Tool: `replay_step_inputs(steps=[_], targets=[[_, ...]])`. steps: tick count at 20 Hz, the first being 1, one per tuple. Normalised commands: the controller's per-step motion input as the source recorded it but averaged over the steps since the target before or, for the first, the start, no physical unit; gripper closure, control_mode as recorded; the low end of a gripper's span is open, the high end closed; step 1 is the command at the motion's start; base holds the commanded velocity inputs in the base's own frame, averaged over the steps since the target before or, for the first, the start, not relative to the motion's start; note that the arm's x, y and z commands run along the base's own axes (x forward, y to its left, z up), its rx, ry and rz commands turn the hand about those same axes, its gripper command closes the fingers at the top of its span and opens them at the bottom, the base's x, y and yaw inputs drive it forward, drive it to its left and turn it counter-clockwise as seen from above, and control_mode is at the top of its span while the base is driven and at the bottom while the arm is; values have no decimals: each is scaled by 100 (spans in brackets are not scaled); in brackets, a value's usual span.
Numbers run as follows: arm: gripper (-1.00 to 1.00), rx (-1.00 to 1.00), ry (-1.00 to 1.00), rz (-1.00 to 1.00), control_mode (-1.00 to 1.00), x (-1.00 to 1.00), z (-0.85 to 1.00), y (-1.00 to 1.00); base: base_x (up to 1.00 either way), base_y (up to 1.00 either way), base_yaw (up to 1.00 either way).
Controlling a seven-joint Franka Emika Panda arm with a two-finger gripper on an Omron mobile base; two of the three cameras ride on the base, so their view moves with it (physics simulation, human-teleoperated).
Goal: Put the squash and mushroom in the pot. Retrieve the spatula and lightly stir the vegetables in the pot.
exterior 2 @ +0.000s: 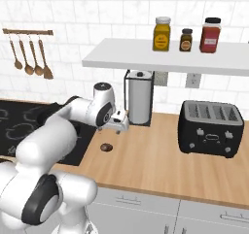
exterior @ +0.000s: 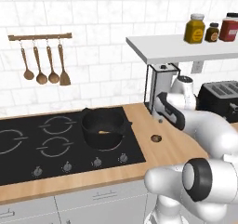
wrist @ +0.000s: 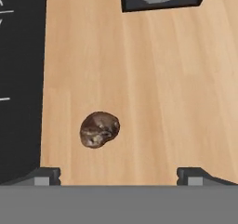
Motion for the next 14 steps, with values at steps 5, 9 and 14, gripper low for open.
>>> replay_step_inputs(steps=[5, 9, 14], targets=[[-100, 0, 1, 14, -100, 0, -54, 10, 0, 0, 0], [-100, -1, 0, 18, -100, 2, -35, 11, 0, 0, 0], [-100, -5, 1, 18, -100, 15, -40, 6, 0, 0, 0]])
